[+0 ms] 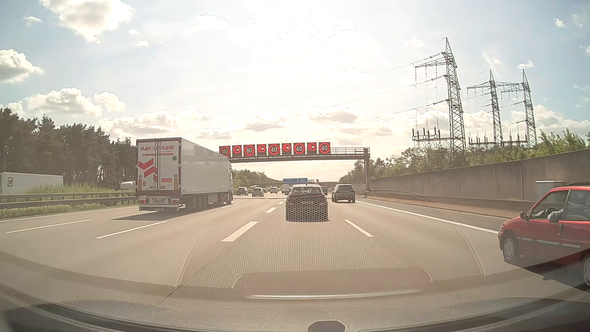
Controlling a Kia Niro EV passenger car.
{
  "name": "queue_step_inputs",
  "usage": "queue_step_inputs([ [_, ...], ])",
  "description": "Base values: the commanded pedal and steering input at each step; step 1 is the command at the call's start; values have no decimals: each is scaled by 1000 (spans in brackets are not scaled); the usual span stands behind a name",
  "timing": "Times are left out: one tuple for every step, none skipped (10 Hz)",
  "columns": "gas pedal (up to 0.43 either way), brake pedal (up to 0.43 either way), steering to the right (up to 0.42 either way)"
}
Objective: Follow the waypoints while adhering to traffic rules and regulations
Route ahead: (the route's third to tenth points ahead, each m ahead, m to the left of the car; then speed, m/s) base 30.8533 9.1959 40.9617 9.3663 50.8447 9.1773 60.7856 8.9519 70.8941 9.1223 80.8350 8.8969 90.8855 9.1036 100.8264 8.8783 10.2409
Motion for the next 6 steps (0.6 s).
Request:
queue_step_inputs([
  [138, 0, 1],
  [138, 0, 1],
  [138, 0, 1],
  [138, 0, 0],
  [138, 0, 0],
  [138, 0, 0],
])
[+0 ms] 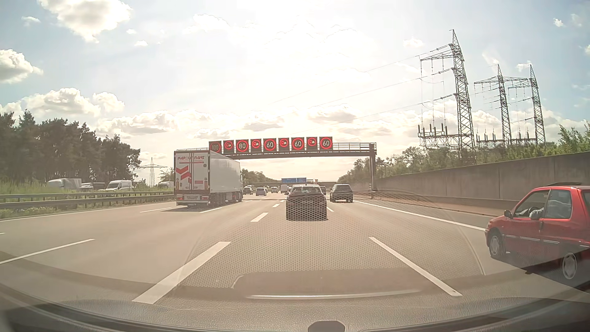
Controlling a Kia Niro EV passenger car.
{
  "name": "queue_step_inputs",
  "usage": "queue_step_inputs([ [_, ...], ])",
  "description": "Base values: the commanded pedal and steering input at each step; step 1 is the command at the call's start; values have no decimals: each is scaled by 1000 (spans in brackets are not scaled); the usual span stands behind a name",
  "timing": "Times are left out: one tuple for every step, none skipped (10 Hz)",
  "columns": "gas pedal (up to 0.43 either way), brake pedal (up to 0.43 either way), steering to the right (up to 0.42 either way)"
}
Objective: Follow the waypoints while adhering to traffic rules and regulations
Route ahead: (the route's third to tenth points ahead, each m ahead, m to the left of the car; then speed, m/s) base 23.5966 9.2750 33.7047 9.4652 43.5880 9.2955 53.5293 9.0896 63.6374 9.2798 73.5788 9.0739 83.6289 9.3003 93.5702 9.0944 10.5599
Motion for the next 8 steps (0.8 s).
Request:
queue_step_inputs([
  [138, 0, 0],
  [138, 0, 0],
  [138, 0, 0],
  [138, 0, -1],
  [138, 0, -3],
  [138, 0, -3],
  [138, 0, -4],
  [138, 0, -3],
])
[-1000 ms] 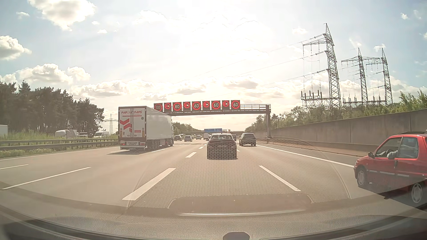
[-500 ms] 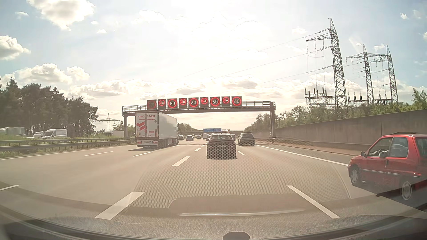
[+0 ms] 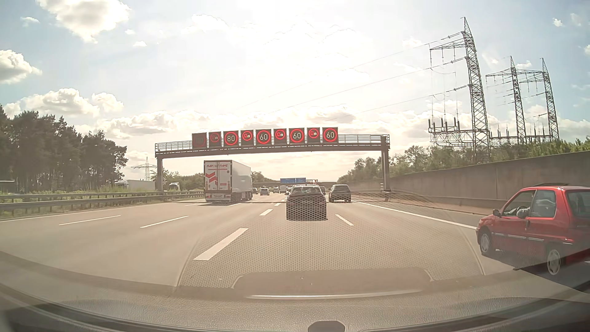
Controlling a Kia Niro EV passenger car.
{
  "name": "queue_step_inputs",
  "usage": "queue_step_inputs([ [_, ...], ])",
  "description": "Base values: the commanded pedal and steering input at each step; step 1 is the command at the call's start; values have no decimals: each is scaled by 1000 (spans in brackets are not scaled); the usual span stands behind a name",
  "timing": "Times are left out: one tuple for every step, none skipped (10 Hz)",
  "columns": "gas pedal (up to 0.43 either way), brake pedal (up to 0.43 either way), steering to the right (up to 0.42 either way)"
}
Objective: Follow the waypoints while adhering to traffic rules and regulations
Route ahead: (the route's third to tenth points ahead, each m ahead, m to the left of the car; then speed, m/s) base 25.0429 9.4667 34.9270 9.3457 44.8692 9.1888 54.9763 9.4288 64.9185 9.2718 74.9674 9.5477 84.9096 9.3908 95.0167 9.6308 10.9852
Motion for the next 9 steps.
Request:
queue_step_inputs([
  [138, 0, -2],
  [138, 0, 0],
  [138, 0, 0],
  [130, 0, 0],
  [130, 0, -1],
  [130, 0, -1],
  [130, 0, -1],
  [130, 0, -1],
  [130, 0, -1],
])
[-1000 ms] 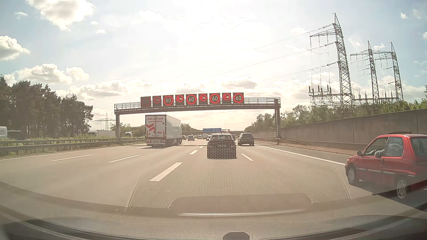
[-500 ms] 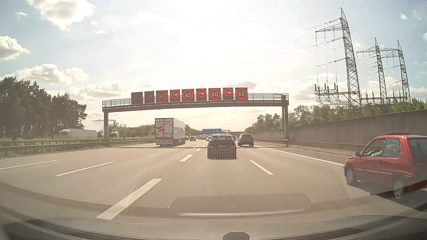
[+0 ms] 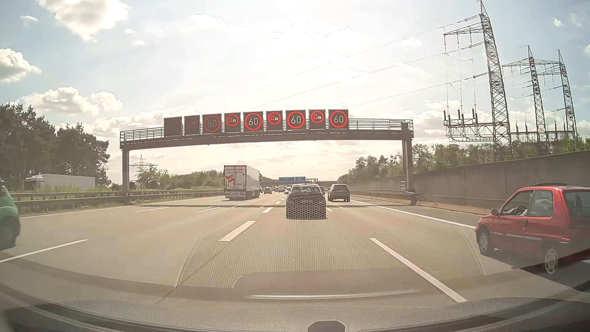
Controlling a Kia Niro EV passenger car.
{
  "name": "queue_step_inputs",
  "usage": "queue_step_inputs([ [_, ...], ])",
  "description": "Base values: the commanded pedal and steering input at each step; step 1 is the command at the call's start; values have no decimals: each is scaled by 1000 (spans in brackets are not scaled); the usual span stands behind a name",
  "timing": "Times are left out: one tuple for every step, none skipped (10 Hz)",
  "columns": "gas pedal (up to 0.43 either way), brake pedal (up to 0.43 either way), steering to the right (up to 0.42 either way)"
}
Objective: Follow the waypoints while adhering to traffic rules and regulations
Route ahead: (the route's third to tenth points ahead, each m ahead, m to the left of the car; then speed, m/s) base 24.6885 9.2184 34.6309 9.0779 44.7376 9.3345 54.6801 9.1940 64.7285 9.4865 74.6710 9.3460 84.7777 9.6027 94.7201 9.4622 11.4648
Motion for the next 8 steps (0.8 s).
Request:
queue_step_inputs([
  [130, 0, -1],
  [130, 0, -1],
  [130, 0, -1],
  [130, 0, -1],
  [130, 0, -1],
  [118, 0, -1],
  [98, 0, -1],
  [98, 0, -1],
])
